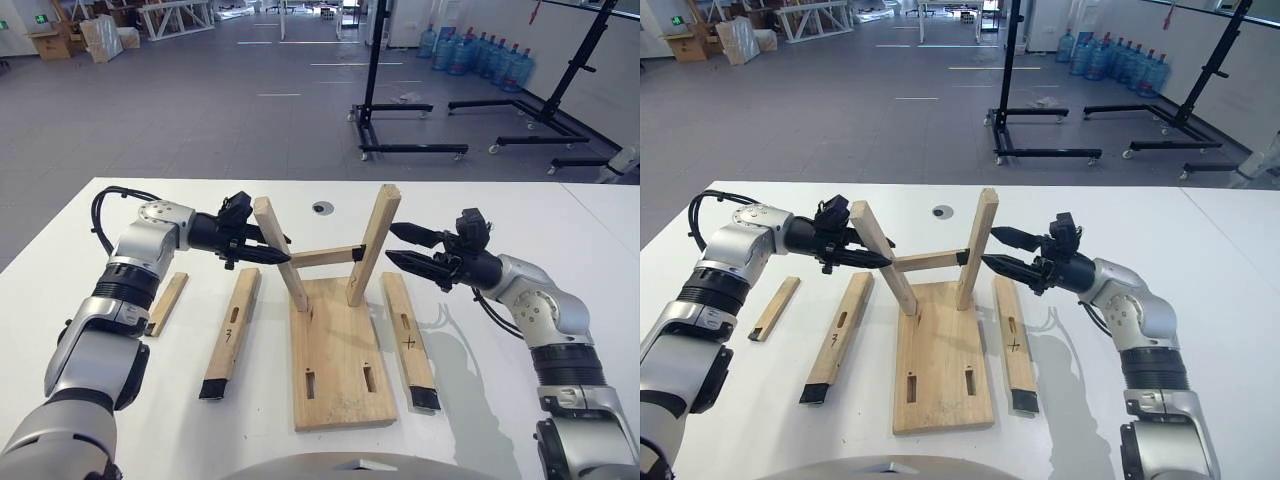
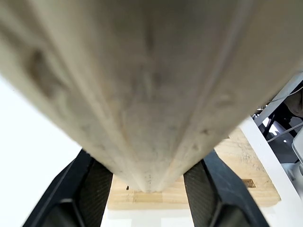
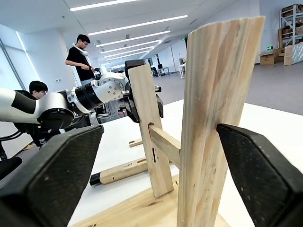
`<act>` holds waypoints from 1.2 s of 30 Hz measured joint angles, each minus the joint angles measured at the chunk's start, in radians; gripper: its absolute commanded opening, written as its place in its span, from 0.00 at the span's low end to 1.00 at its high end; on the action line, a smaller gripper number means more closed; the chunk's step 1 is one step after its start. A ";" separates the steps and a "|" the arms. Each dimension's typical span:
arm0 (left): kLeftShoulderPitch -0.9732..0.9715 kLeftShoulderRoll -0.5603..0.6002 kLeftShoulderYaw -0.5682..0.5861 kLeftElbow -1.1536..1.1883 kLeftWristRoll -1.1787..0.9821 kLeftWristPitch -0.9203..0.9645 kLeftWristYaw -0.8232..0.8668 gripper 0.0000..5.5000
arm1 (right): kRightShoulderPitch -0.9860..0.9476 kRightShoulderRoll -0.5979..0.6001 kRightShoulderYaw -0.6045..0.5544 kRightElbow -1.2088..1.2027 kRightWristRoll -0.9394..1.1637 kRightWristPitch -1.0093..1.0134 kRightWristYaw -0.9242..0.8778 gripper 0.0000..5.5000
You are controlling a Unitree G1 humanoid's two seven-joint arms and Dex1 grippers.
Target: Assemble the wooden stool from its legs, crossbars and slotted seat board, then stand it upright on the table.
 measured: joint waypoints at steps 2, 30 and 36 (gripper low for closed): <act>-0.001 0.001 0.000 0.000 0.000 0.000 -0.003 0.38 | 0.001 -0.006 0.005 -0.023 0.000 0.022 0.003 0.80; -0.009 -0.043 0.149 -0.042 0.034 0.062 0.117 0.70 | 0.083 -0.047 0.121 -0.080 -0.189 -0.042 0.068 0.80; 0.082 0.066 0.211 -0.157 0.001 0.119 0.089 0.77 | 0.086 -0.052 0.085 -0.089 -0.181 -0.041 0.042 0.80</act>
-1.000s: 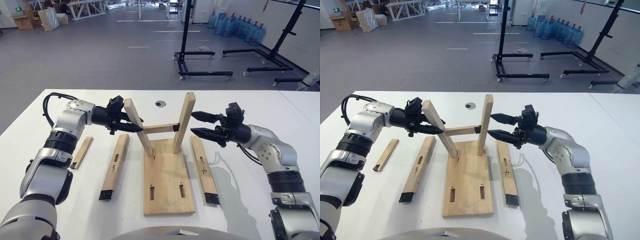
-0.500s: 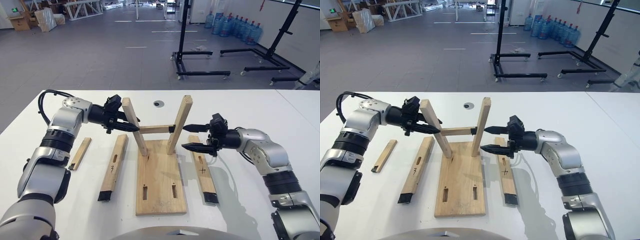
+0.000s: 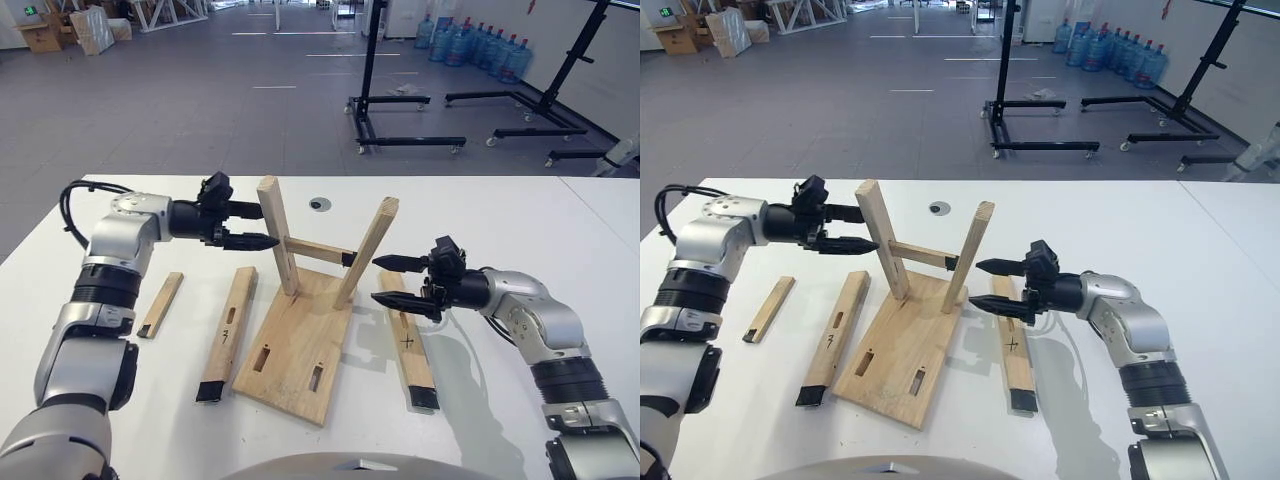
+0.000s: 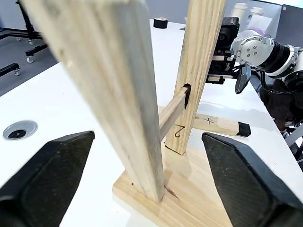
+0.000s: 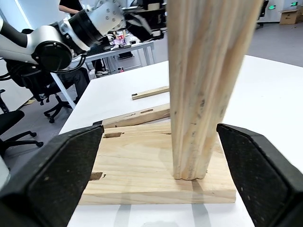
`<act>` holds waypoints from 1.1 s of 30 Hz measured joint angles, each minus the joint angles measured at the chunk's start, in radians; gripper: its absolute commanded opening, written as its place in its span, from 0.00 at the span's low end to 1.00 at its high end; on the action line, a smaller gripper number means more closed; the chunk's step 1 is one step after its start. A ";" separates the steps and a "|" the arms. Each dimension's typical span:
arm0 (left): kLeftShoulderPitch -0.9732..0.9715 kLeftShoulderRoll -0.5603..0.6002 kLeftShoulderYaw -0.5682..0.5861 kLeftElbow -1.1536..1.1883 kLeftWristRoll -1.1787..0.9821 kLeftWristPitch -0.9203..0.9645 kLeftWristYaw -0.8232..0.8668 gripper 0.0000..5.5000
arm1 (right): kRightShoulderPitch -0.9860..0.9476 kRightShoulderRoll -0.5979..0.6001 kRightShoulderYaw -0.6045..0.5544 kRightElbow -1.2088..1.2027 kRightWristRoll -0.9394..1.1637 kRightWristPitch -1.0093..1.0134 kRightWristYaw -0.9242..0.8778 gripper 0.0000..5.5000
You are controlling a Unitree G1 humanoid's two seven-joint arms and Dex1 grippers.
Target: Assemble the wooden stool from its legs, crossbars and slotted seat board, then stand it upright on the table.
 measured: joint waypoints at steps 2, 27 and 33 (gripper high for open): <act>0.059 0.048 0.072 -0.064 -0.011 0.002 0.041 0.77 | 0.008 -0.003 -0.006 -0.014 0.003 0.001 -0.006 0.80; 0.871 -0.058 0.364 -0.475 0.184 0.189 0.905 0.65 | 0.323 -0.033 -0.171 -0.289 0.105 0.101 -0.218 0.80; 0.896 -0.077 0.346 -0.482 0.147 0.148 0.894 0.49 | 0.324 -0.033 -0.158 -0.303 0.110 0.105 -0.223 0.80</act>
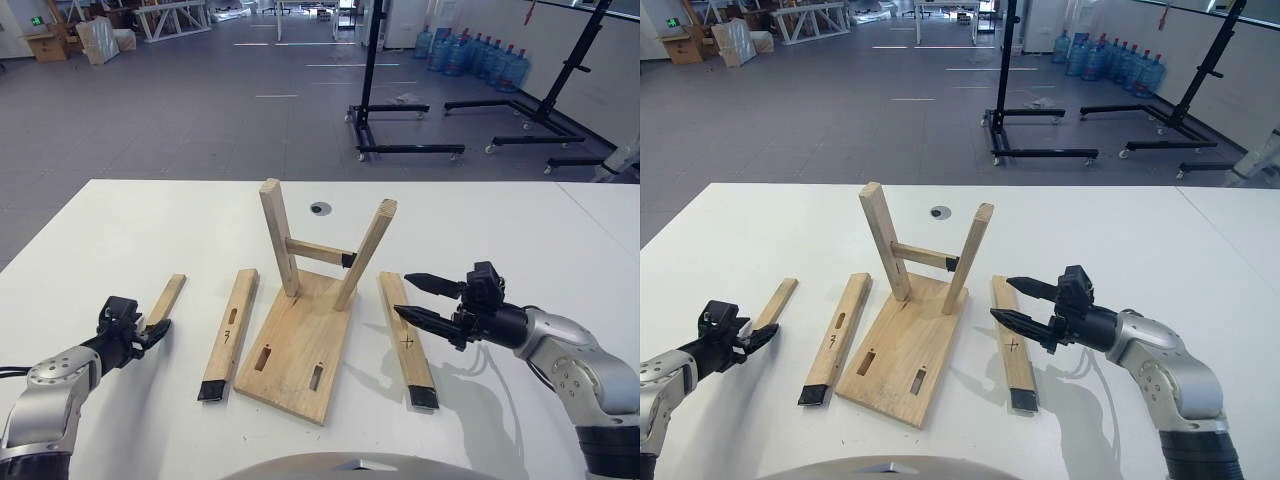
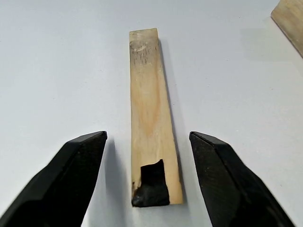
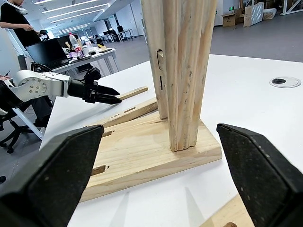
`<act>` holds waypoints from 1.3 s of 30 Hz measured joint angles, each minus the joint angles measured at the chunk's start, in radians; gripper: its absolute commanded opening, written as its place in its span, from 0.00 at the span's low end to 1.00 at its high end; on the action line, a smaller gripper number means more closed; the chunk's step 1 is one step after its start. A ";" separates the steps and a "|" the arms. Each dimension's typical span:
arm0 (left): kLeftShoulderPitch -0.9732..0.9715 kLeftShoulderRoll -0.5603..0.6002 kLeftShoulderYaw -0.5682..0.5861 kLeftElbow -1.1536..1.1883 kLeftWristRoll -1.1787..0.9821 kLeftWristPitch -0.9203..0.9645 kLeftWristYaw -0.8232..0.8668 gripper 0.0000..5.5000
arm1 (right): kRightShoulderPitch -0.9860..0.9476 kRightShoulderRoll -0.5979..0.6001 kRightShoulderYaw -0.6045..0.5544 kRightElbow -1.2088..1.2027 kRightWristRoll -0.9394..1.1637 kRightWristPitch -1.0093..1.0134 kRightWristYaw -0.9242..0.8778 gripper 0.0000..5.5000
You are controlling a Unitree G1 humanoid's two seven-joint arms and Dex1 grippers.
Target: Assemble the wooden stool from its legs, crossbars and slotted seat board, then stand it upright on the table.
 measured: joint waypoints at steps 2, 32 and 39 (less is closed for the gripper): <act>-0.001 -0.009 -0.008 0.000 -0.003 -0.007 0.000 0.41 | -0.005 0.000 0.004 0.003 0.000 0.000 0.000 0.80; -0.265 -0.020 -0.266 -0.427 -0.398 -0.354 -0.265 0.23 | -0.161 0.269 0.026 -0.129 0.544 0.265 -0.327 0.80; -0.298 -0.091 -0.466 -0.327 -0.114 -0.531 -0.269 0.23 | -0.176 0.348 0.060 -0.142 0.573 0.272 -0.471 0.75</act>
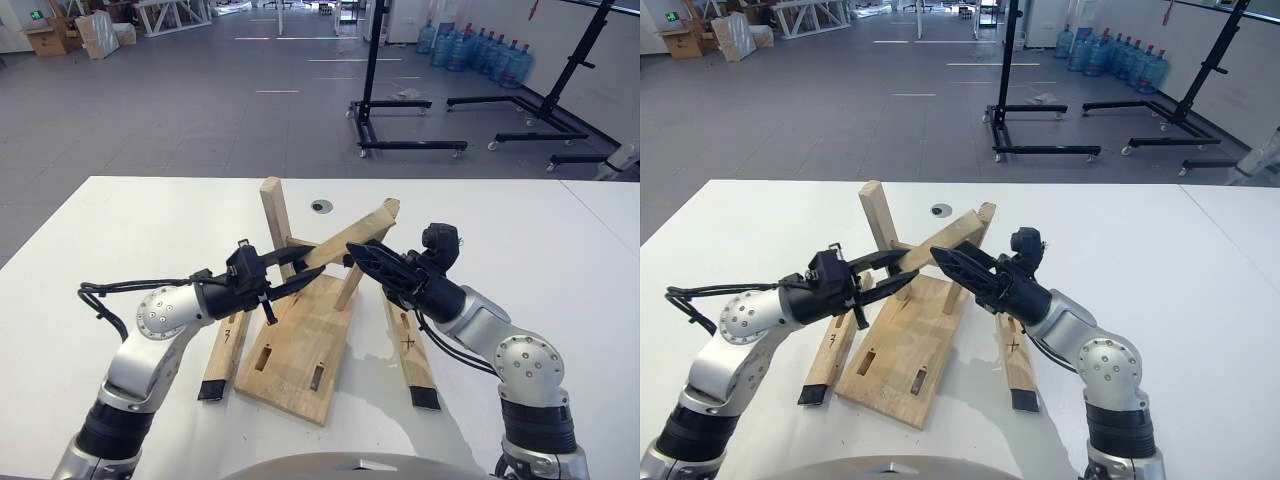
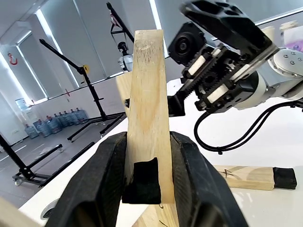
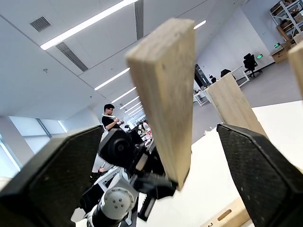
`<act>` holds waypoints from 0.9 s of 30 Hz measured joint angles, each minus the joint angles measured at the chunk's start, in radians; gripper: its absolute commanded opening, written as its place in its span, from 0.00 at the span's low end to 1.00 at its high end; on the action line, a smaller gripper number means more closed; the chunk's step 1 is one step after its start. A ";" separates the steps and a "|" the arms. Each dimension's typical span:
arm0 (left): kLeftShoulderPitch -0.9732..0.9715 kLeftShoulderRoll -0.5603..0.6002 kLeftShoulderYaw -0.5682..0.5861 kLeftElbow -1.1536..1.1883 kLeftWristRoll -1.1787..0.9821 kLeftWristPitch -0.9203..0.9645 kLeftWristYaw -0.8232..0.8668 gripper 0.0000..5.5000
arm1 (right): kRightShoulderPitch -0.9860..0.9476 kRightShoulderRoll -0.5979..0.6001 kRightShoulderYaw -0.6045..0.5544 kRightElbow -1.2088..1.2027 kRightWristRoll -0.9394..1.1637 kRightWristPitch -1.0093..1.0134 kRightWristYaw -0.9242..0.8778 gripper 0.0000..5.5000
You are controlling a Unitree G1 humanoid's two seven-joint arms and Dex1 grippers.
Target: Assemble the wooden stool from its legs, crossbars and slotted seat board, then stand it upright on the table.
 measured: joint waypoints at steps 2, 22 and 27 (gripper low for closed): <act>0.004 0.002 -0.021 0.020 0.040 -0.015 -0.004 0.23 | -0.012 0.030 0.004 0.000 0.016 -0.003 -0.052 0.69; -0.023 0.002 -0.020 0.077 0.100 -0.104 -0.012 0.23 | -0.025 0.039 0.022 0.007 0.008 -0.040 -0.138 0.16; -0.029 -0.005 -0.019 0.098 0.130 -0.131 -0.008 0.23 | -0.031 0.037 0.034 0.014 -0.045 -0.063 -0.127 0.13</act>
